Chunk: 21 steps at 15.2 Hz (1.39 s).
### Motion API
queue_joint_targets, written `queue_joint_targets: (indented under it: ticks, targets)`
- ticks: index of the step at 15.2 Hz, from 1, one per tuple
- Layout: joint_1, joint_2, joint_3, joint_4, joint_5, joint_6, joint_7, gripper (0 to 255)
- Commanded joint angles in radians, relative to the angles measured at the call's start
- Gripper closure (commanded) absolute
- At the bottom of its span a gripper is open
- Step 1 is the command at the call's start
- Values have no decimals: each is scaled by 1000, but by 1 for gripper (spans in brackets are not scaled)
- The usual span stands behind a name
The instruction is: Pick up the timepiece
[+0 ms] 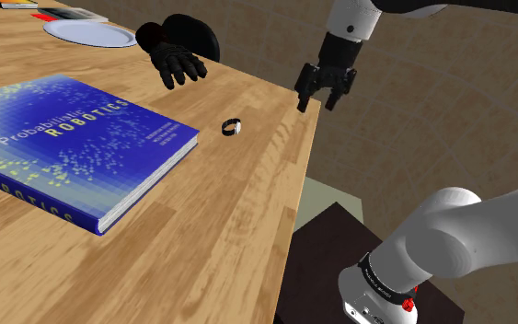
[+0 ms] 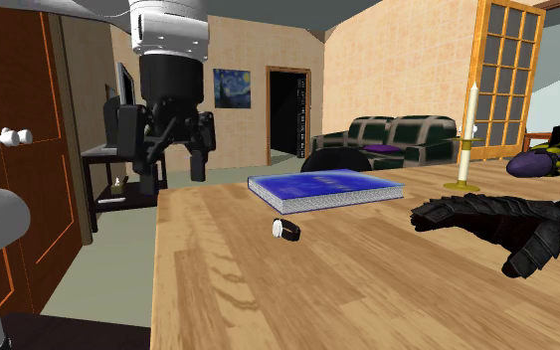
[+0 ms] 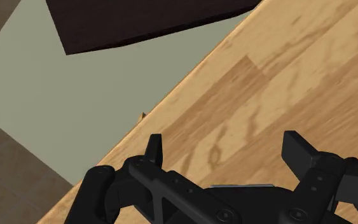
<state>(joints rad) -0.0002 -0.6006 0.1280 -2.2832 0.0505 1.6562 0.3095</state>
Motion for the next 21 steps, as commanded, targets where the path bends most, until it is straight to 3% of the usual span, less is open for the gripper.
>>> queue_joint_targets:
  ticks: [1,7,13,21]
  targets:
    - [-4,45,28,14,22,42,69,0]
    - [-18,229,113,105,54,166,271,0]
    - [-29,433,176,244,35,262,469,0]
    - [-27,451,180,160,33,364,469,0]
